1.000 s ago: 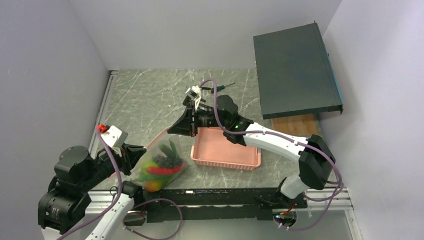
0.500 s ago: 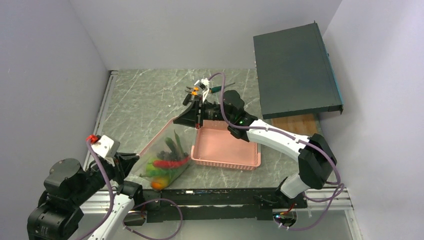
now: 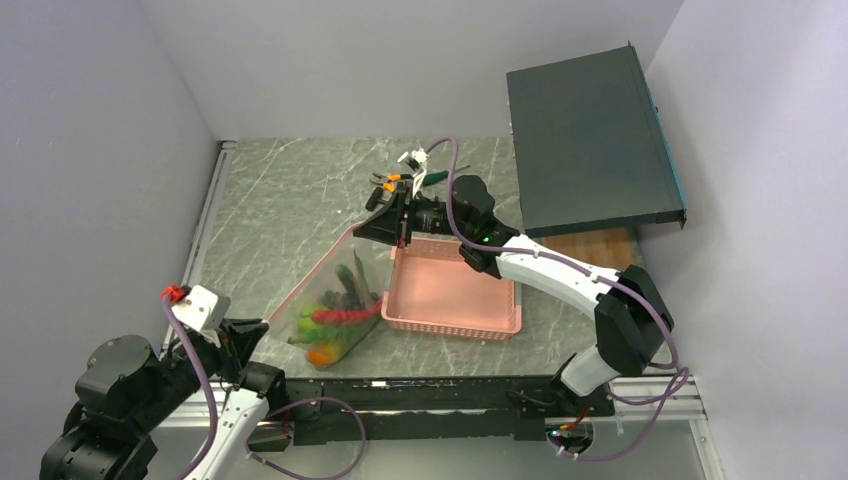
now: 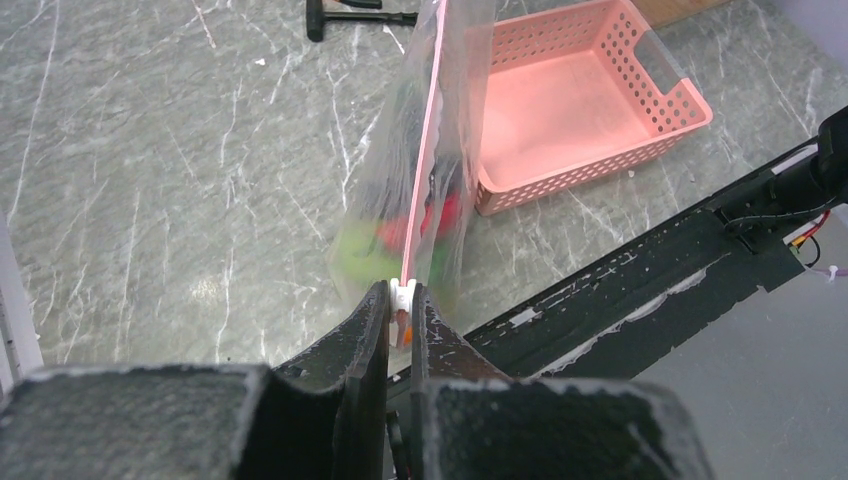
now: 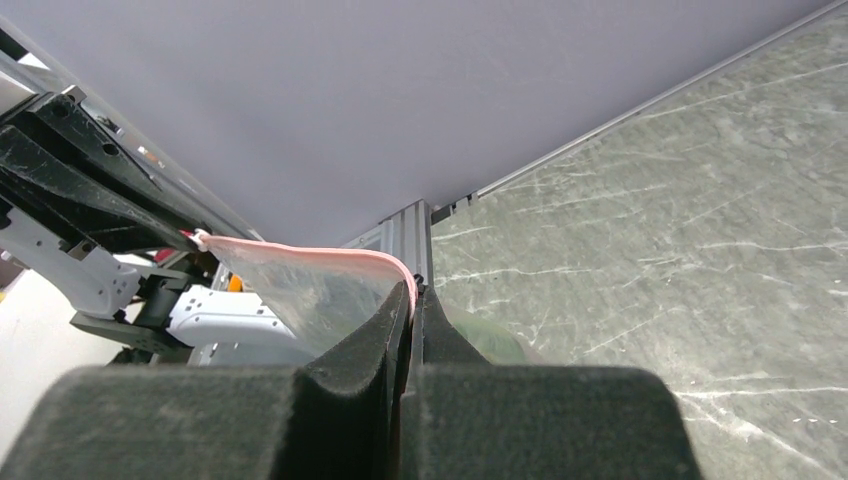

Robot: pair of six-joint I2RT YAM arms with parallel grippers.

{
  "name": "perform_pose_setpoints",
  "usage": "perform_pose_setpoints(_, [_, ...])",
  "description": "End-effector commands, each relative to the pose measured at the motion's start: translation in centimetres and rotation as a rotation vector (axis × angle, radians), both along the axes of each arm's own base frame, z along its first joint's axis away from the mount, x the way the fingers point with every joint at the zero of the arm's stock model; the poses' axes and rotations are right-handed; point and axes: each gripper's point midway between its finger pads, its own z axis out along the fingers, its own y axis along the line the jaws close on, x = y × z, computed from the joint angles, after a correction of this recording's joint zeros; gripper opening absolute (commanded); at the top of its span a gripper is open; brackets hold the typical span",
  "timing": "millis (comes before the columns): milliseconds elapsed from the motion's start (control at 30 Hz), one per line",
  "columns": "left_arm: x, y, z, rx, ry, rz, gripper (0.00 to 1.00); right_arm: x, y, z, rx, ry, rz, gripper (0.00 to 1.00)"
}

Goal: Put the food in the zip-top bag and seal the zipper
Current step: Zip the zipper food storage bag at the center of the board, then place the zipper food storage bag at the center of the board.

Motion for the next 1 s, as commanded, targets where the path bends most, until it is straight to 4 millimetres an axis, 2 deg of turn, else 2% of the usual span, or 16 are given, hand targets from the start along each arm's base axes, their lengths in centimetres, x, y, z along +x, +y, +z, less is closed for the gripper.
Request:
perform_pose_setpoints(0, [-1.1, 0.7, 0.1, -0.016, -0.006, 0.035, 0.00, 1.8, -0.5, 1.7, 0.066, -0.049, -0.067, 0.00])
perform_pose_setpoints(133, [-1.3, 0.9, 0.0, -0.018, -0.005, 0.044, 0.00, 1.8, -0.4, 1.8, 0.068, -0.047, -0.056, 0.00])
perform_pose_setpoints(267, [-0.6, 1.0, 0.0, -0.022, 0.003, 0.068, 0.00, 1.0, 0.6, 1.7, 0.059, -0.049, -0.036, 0.00])
perform_pose_setpoints(300, [-0.4, 1.2, 0.1, -0.025, 0.011, 0.087, 0.13, 0.9, 0.9, 1.6, 0.053, -0.044, -0.044, 0.00])
perform_pose_setpoints(367, [-0.2, 1.4, 0.4, -0.033, 0.015, 0.109, 0.46, 0.2, 2.0, 1.1, 0.038, -0.038, -0.037, 0.00])
perform_pose_setpoints(400, [-0.1, 1.5, 0.8, -0.040, 0.008, 0.117, 0.58, 0.1, 2.5, 1.0, 0.034, -0.034, -0.038, 0.00])
perform_pose_setpoints(533, [-0.5, 2.9, 3.3, -0.067, -0.049, 0.203, 0.79, 0.7, 4.8, -0.3, 0.005, -0.009, -0.067, 0.00])
perform_pose_setpoints(700, [-1.3, 6.1, 7.1, -0.119, -0.124, 0.386, 0.84, 3.9, 7.5, -1.8, -0.012, 0.018, -0.187, 0.00])
perform_pose_setpoints(767, [-1.9, 6.6, 8.2, -0.143, -0.147, 0.413, 0.86, 5.7, 8.7, -3.0, -0.046, 0.036, -0.262, 0.00])
perform_pose_setpoints(900, [-2.7, 5.7, 9.5, -0.210, -0.172, 0.366, 0.86, 8.5, 11.1, -5.7, -0.087, 0.057, -0.336, 0.00])
perform_pose_setpoints(967, [-2.8, 5.0, 9.5, -0.243, -0.171, 0.335, 0.87, 9.7, 12.3, -7.6, -0.119, 0.069, -0.354, 0.00])
